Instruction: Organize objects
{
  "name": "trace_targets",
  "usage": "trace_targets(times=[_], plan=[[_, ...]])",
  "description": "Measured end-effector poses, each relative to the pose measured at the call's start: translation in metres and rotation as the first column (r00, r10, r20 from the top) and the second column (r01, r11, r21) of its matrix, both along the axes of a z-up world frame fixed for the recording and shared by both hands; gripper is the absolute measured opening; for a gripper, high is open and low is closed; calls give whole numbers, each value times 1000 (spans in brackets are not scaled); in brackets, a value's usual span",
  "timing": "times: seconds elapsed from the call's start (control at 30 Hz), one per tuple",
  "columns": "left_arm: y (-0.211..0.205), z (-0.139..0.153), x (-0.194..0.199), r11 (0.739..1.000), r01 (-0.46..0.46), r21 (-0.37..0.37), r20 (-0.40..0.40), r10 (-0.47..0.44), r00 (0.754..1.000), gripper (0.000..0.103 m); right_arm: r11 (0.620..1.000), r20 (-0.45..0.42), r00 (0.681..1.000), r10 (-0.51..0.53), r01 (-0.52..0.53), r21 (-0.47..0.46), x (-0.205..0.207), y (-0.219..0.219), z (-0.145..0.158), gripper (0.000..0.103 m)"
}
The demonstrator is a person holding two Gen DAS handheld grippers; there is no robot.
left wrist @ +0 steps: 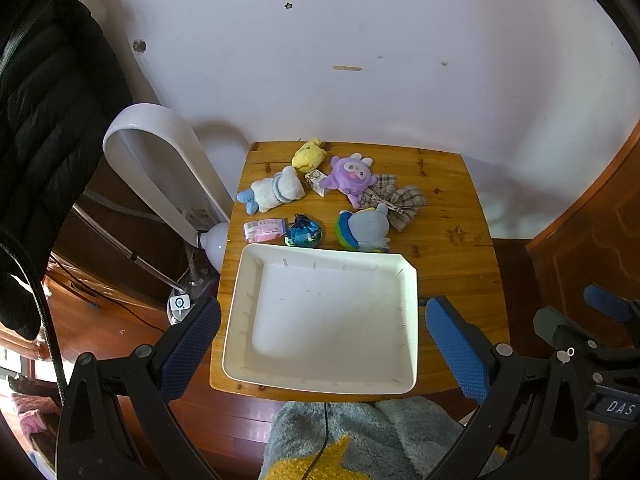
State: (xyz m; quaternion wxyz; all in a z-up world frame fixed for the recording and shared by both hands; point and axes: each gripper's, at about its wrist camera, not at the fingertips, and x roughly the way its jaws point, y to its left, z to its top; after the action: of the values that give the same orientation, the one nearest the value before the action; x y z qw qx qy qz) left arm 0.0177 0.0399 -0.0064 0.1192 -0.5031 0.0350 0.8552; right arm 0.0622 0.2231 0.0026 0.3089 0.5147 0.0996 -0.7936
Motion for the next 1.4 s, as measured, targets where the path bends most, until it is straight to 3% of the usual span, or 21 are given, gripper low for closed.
trace_targets(times=[0.87,1.03,1.2,1.3,1.4], plan=[[4,3,28,998,-66,-13,-14,66,998,102,980,38,980,197,-196,-42,-6,-3,-10,103],[-3,11,14,999,-50,-10,-42,49,998,102,983,-2,984,179,-179,-44,-7,-11,-2,103],[-22,28,-17,999,-52,-8,-130,51,990,102,991,-50,993,102,-106,-77,-17,-21,9,103],[-34,33,-43,999,-49,-20,-171,45,984,102,986,-34,998,60,-65,-154,-28,-30,14,103],[-47,30,-71,999,-29,-29,-191,23,981,102,987,12,1000,13,-11,-162,-41,-45,8,103]])
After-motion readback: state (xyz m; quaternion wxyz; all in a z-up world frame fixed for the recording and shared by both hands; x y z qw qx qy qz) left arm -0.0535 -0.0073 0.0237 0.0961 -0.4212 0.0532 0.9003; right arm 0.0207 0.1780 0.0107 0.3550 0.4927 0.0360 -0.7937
